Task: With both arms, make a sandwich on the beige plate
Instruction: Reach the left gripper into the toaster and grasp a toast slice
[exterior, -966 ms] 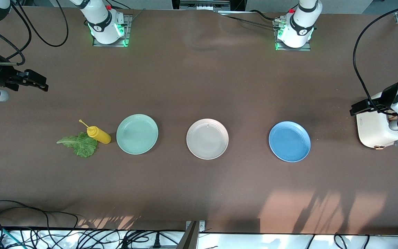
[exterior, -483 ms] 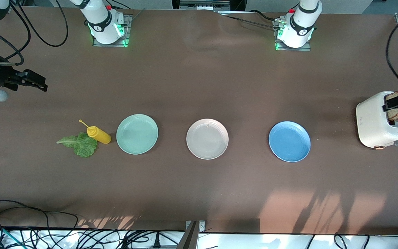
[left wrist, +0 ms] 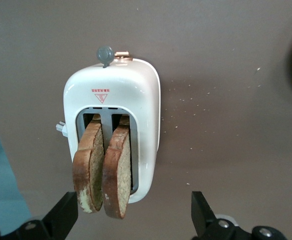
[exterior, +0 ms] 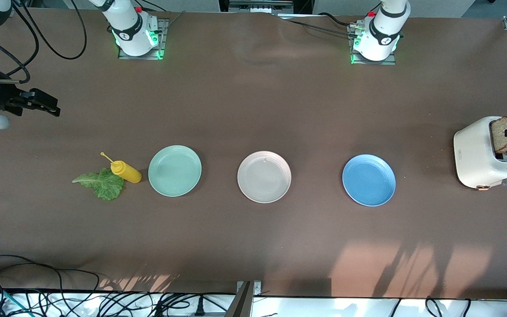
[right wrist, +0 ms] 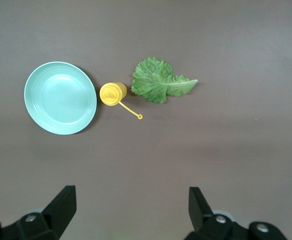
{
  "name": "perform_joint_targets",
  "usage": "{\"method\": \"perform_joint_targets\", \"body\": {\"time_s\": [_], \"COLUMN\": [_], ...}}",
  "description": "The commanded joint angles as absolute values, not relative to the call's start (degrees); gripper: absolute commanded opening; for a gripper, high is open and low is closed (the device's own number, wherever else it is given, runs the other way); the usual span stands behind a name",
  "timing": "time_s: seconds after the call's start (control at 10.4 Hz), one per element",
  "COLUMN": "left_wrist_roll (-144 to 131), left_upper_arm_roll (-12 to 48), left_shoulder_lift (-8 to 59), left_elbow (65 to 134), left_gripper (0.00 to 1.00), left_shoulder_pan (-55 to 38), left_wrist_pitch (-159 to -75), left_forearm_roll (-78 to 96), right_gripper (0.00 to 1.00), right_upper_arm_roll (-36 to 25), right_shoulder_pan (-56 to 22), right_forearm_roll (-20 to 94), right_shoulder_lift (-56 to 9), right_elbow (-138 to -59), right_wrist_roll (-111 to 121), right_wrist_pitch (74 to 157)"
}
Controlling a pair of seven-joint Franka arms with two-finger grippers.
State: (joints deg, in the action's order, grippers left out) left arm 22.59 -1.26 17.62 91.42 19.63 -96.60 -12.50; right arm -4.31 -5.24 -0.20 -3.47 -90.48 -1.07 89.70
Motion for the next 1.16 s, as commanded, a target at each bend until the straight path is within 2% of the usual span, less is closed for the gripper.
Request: {"method": "perform_joint_targets", "body": {"time_s": [0.0,1.06], "left_wrist_roll": [24.5,26.0], "left_upper_arm_roll": [-0.4,-0.3], "left_shoulder_lift": [20.9,22.8], "left_elbow": [89.8,90.8], "left_gripper": [0.99,0.96], "left_shoulder_pan": [21.4,22.6], "left_wrist_pitch": [-96.2,-93.8], "left_forearm_roll": [-15.7,-15.0], "right_gripper": [1.0,1.0], "right_upper_arm_roll": [-4.1,-4.1], "right_shoulder_pan": [-4.7,-4.7], "right_forearm_roll": [0.6,0.6], "right_shoulder_lift": [-4.0,-4.0], "right_elbow": [-89.1,-89.1], "right_wrist_roll": [-0.9,-0.9], "right_wrist_pitch": [89.4,89.4]}}
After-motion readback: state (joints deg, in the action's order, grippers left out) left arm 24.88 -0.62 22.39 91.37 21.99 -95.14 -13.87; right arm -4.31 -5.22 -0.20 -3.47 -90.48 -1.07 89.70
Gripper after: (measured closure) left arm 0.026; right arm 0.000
